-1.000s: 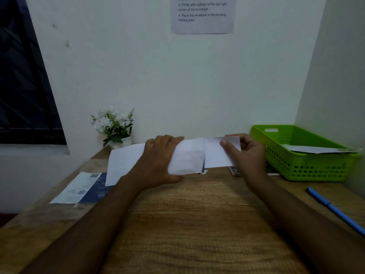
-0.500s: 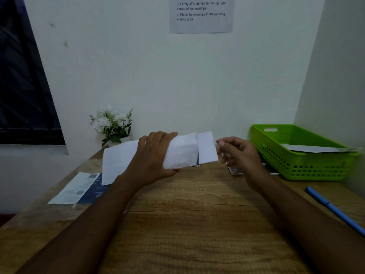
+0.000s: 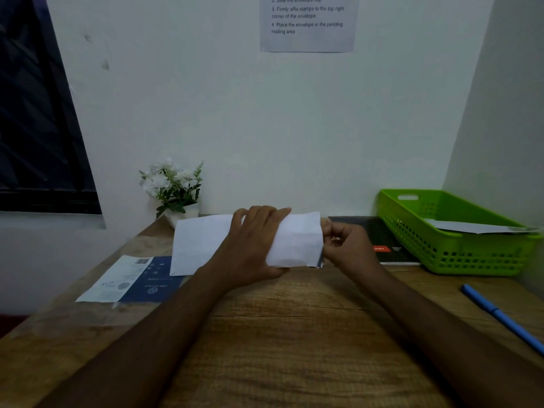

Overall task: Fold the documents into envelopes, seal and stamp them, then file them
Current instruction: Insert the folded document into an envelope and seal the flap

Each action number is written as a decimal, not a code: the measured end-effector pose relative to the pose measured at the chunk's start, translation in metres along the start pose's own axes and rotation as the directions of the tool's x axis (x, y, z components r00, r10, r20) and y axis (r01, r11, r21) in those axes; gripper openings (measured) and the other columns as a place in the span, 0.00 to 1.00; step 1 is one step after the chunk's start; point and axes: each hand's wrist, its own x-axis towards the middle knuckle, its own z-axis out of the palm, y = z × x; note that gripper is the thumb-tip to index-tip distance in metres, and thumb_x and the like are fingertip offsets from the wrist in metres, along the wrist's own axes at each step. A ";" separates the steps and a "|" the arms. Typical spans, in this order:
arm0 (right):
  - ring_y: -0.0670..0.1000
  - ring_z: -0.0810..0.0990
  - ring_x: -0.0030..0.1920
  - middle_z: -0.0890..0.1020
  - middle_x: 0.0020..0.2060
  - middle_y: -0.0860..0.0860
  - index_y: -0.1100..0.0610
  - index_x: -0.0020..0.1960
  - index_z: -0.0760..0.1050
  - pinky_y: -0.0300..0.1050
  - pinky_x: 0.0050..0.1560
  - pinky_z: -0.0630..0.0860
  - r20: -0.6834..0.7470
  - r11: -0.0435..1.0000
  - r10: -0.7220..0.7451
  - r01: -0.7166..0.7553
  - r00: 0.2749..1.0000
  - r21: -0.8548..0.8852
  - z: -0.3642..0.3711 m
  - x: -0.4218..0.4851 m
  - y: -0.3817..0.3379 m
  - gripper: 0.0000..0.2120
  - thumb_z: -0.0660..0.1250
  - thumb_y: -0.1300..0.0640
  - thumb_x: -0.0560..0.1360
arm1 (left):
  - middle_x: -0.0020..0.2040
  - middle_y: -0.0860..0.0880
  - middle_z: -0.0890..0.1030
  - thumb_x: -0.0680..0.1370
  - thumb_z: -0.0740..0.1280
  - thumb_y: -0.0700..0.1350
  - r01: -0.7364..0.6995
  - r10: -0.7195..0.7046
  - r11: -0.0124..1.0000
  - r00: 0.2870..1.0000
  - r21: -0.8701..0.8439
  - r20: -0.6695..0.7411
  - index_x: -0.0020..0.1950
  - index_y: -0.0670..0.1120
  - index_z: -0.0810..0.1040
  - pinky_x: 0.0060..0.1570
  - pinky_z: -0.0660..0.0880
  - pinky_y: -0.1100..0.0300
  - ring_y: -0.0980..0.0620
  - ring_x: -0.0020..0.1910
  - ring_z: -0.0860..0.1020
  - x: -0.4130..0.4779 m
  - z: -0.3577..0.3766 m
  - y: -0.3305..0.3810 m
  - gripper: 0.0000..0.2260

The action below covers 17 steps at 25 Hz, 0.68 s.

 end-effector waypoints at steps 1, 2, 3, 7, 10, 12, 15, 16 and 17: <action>0.45 0.76 0.32 0.79 0.33 0.51 0.53 0.33 0.75 0.38 0.33 0.76 -0.039 0.999 -0.004 0.006 0.999 0.031 0.001 0.001 0.001 0.12 0.72 0.67 0.70 | 0.64 0.47 0.70 0.64 0.69 0.65 0.003 -0.003 1.000 1.000 0.004 -0.005 0.72 0.47 0.60 0.61 0.60 0.51 0.51 0.62 0.65 0.001 0.000 0.000 0.43; 0.45 0.75 0.30 0.78 0.32 0.50 0.55 0.35 0.75 0.37 0.31 0.73 -0.075 0.994 0.004 0.004 0.997 0.111 0.001 0.002 0.001 0.10 0.72 0.64 0.71 | 0.64 0.47 0.70 0.64 0.69 0.65 0.009 -0.009 1.000 1.000 0.010 -0.015 0.72 0.47 0.60 0.61 0.59 0.50 0.51 0.62 0.64 0.001 0.000 0.000 0.43; 0.45 0.74 0.29 0.78 0.32 0.50 0.56 0.38 0.76 0.37 0.29 0.71 -0.088 0.975 0.045 -0.025 0.995 0.220 -0.001 0.002 0.000 0.07 0.70 0.58 0.73 | 0.64 0.47 0.70 0.64 0.69 0.65 0.016 -0.015 1.000 1.000 0.017 -0.025 0.72 0.46 0.60 0.62 0.59 0.50 0.51 0.62 0.64 0.001 -0.001 -0.001 0.43; 0.53 0.84 0.45 0.83 0.50 0.50 0.52 0.59 0.76 0.44 0.34 0.79 0.180 0.906 0.214 -0.264 0.960 0.330 -0.006 0.001 -0.004 0.22 0.63 0.39 0.73 | 0.66 0.46 0.69 0.64 0.69 0.65 0.028 -0.026 0.998 0.999 0.053 -0.027 0.73 0.46 0.58 0.64 0.59 0.46 0.49 0.65 0.65 0.000 -0.002 -0.002 0.45; 0.52 0.84 0.49 0.83 0.52 0.51 0.52 0.60 0.76 0.50 0.42 0.83 0.258 0.934 0.167 -0.237 0.952 0.267 0.002 -0.007 -0.005 0.20 0.72 0.49 0.70 | 0.70 0.45 0.66 0.64 0.68 0.67 0.010 -0.009 0.996 1.000 0.088 -0.012 0.75 0.45 0.55 0.67 0.58 0.41 0.47 0.68 0.64 0.001 0.000 0.000 0.48; 0.52 0.85 0.46 0.84 0.48 0.52 0.58 0.60 0.76 0.49 0.39 0.83 0.221 0.926 0.153 -0.218 0.963 0.309 0.006 -0.009 -0.006 0.17 0.72 0.58 0.72 | 0.73 0.46 0.61 0.62 0.64 0.75 0.013 -0.014 0.996 1.000 0.087 0.017 0.76 0.46 0.52 0.69 0.52 0.40 0.48 0.72 0.59 0.000 0.000 0.001 0.52; 0.54 0.84 0.47 0.83 0.53 0.55 0.61 0.62 0.75 0.46 0.34 0.82 0.113 0.914 0.140 -0.172 0.984 0.368 0.005 -0.006 -0.004 0.18 0.70 0.59 0.74 | 0.75 0.46 0.56 0.61 0.59 0.78 0.078 -0.078 0.997 0.997 -0.008 -0.006 0.76 0.46 0.51 0.71 0.48 0.41 0.50 0.74 0.54 -0.001 0.000 0.005 0.54; 0.55 0.84 0.48 0.82 0.54 0.56 0.61 0.63 0.74 0.46 0.34 0.82 0.065 0.908 0.133 -0.148 0.989 0.393 0.004 -0.005 -0.003 0.18 0.69 0.59 0.74 | 0.74 0.46 0.58 0.63 0.59 0.77 0.116 -0.118 0.992 0.992 -0.056 -0.044 0.76 0.47 0.53 0.71 0.50 0.41 0.50 0.72 0.56 -0.001 0.000 0.007 0.51; 0.57 0.84 0.48 0.82 0.54 0.57 0.61 0.64 0.74 0.46 0.34 0.83 0.022 0.895 0.124 -0.121 0.992 0.429 0.002 -0.003 -0.003 0.18 0.68 0.58 0.75 | 0.71 0.46 0.62 0.65 0.60 0.75 0.151 -0.160 0.984 0.983 -0.094 -0.091 0.74 0.47 0.57 0.69 0.54 0.43 0.50 0.70 0.58 0.000 -0.002 0.010 0.47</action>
